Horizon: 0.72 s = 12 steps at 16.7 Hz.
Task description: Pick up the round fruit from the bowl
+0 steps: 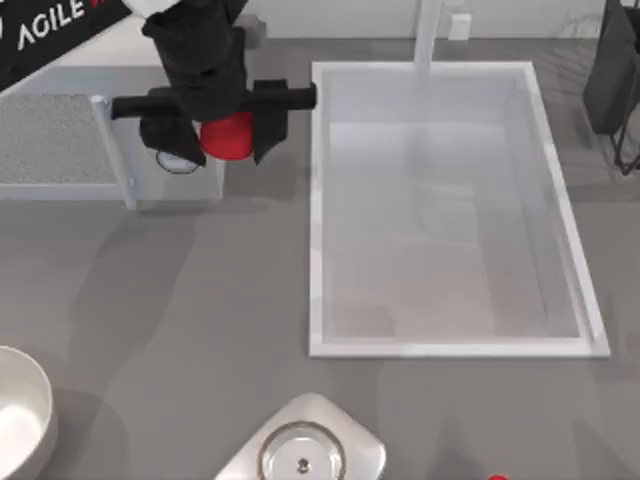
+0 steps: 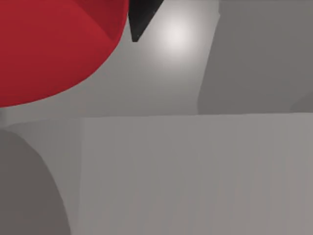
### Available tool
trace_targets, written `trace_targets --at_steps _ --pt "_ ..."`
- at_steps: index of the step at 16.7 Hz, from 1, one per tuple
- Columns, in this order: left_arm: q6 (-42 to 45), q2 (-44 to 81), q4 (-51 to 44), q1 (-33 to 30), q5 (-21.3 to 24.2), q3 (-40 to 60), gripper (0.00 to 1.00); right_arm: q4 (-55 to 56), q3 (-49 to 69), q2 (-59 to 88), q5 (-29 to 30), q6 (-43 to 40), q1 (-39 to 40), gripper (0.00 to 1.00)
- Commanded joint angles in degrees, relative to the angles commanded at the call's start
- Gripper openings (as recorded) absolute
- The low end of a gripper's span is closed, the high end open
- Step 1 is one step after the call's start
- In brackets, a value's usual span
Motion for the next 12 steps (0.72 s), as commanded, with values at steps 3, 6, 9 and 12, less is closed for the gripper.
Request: trace_targets --at_steps 3,6,9,12 --pt "0.0 0.0 0.0 0.0 0.0 0.0 0.75 0.0 0.0 0.0 0.0 0.0 0.0 1.00" --pt "0.0 0.0 0.0 0.0 0.0 0.0 0.98 0.0 0.0 0.0 0.0 0.0 0.0 1.00" --pt "0.0 0.0 0.0 0.0 0.0 0.0 1.00 0.0 0.0 0.0 0.0 0.0 0.0 1.00" --pt "0.0 0.0 0.0 0.0 0.0 0.0 1.00 0.0 0.0 0.0 0.0 0.0 0.0 1.00"
